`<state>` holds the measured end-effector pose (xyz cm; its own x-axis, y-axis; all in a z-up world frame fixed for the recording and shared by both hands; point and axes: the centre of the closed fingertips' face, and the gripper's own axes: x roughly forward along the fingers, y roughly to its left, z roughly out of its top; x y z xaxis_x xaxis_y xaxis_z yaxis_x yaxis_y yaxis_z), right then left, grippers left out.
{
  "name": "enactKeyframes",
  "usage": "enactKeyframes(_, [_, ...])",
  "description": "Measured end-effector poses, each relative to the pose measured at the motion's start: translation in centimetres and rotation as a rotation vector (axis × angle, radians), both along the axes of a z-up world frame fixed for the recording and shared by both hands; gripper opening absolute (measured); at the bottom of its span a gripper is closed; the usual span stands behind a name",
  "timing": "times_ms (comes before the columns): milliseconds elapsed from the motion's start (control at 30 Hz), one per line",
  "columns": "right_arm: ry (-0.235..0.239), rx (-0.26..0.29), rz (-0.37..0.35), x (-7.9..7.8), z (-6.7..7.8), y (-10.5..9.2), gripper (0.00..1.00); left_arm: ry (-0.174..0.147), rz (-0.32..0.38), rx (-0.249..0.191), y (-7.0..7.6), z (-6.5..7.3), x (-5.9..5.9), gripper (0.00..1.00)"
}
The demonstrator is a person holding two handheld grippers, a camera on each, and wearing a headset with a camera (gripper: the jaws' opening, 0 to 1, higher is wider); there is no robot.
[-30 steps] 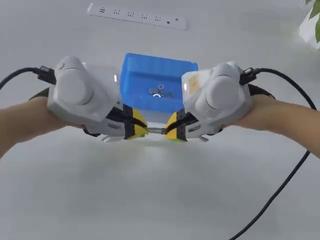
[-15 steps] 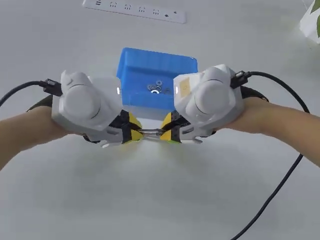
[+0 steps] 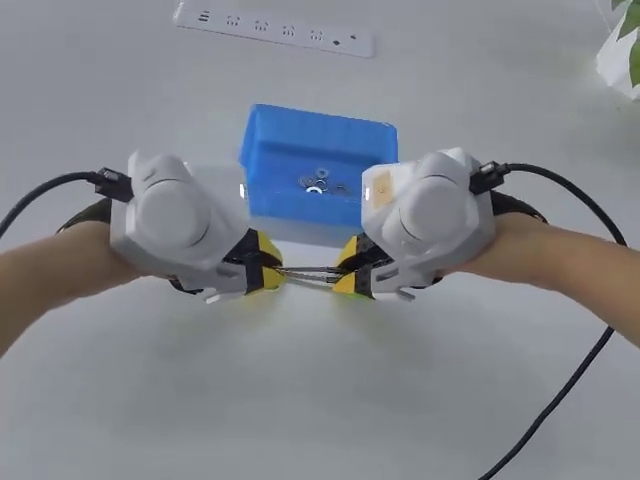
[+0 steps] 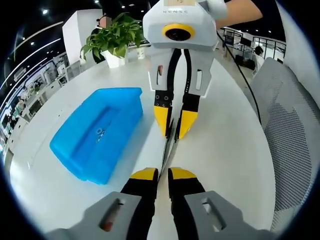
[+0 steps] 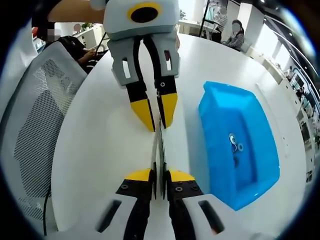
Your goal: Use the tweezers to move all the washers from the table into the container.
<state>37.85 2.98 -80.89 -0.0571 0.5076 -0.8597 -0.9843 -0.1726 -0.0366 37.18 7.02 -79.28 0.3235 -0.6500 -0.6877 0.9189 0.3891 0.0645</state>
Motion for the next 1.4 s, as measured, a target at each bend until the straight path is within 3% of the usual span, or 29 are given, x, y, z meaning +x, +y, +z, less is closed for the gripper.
enactKeyframes(133, [0.002, -0.005, 0.001, -0.2, 0.0, 0.0, 0.15, 0.008, 0.04, -0.007, 0.8, 0.4, -0.1, 0.16])
enactKeyframes(200, [-0.001, -0.004, -0.008, -0.1, 0.0, 0.0, 0.16, 0.013, 0.08, -0.045, 1.0, 1.0, -0.2, 0.16])
enactKeyframes(233, [-0.009, -0.001, -0.017, 0.0, 0.0, 0.0, 0.18, 0.016, 0.095, -0.056, 1.1, 1.2, -0.2, 0.17])
enactKeyframes(300, [-0.068, 0.025, -0.04, 1.0, 0.2, -0.1, 0.22, 0.013, 0.118, -0.077, 1.4, 1.8, -0.3, 0.18])
enactKeyframes(333, [-0.091, 0.049, -0.039, 1.2, 0.6, -0.1, 0.22, 0.011, 0.134, -0.093, 1.6, 2.2, -0.4, 0.18])
enactKeyframes(400, [-0.088, 0.098, -0.085, 1.3, 1.5, 0.0, 0.22, 0.012, 0.15, -0.106, 1.8, 2.7, -0.6, 0.18])
enactKeyframes(567, [-0.031, 0.28, -0.251, 0.9, 4.9, -0.9, 0.27, -0.018, 0.237, -0.217, 2.6, 5.7, -1.0, 0.25])
enactKeyframes(633, [-0.021, 0.344, -0.306, 0.7, 6.1, -1.5, 0.31, -0.03, 0.255, -0.241, 3.0, 6.6, -1.3, 0.3])
enactKeyframes(800, [-0.022, 0.433, -0.428, 0.3, 8.6, -4.2, 0.41, -0.059, 0.286, -0.244, 4.2, 8.3, -2.3, 0.43])
enactKeyframes(900, [-0.031, 0.492, -0.442, -0.4, 10.3, -5.1, 0.49, -0.081, 0.292, -0.241, 4.6, 9.4, -2.9, 0.53])
enactKeyframes(933, [-0.023, 0.5, -0.446, -0.9, 10.9, -5.3, 0.52, -0.108, 0.286, -0.248, 4.6, 10.0, -3.0, 0.56])
enactKeyframes(1000, [-0.041, 0.511, -0.449, -1.4, 11.7, -5.6, 0.58, -0.131, 0.284, -0.26, 4.5, 10.9, -3.2, 0.61])
enactKeyframes(1067, [-0.049, 0.506, -0.449, -1.7, 12.1, -5.9, 0.64, -0.121, 0.277, -0.264, 4.4, 11.3, -3.7, 0.68])
enactKeyframes(1100, [-0.063, 0.501, -0.447, -1.9, 12.3, -6.0, 0.68, -0.088, 0.269, -0.272, 4.2, 11.3, -4.2, 0.74])
enactKeyframes(1133, [-0.085, 0.494, -0.444, -1.9, 12.4, -6.2, 0.73, -0.086, 0.268, -0.27, 4.2, 11.4, -4.5, 0.77])
enactKeyframes(1167, [-0.153, 0.447, -0.431, -1.7, 12.3, -6.8, 0.8, -0.09, 0.277, -0.259, 4.4, 11.5, -4.8, 0.8])
enactKeyframes(1200, [-0.172, 0.421, -0.434, -1.7, 12.2, -7.1, 0.85, -0.095, 0.278, -0.25, 4.5, 11.6, -5.1, 0.83])
enactKeyframes(1300, [-0.135, 0.45, -0.429, -2.9, 12.8, -7.0, 0.9, -0.11, 0.292, -0.244, 4.5, 12.1, -6.1, 0.94])
enactKeyframes(1367, [-0.136, 0.453, -0.424, -3.4, 13.1, -6.9, 0.95, -0.143, 0.272, -0.245, 4.2, 13.1, -6.6, 0.98])
enactKeyframes(1400, [-0.157, 0.452, -0.416, -3.5, 13.2, -6.9, 0.99, -0.142, 0.262, -0.249, 3.9, 13.5, -7.1, 0.99])
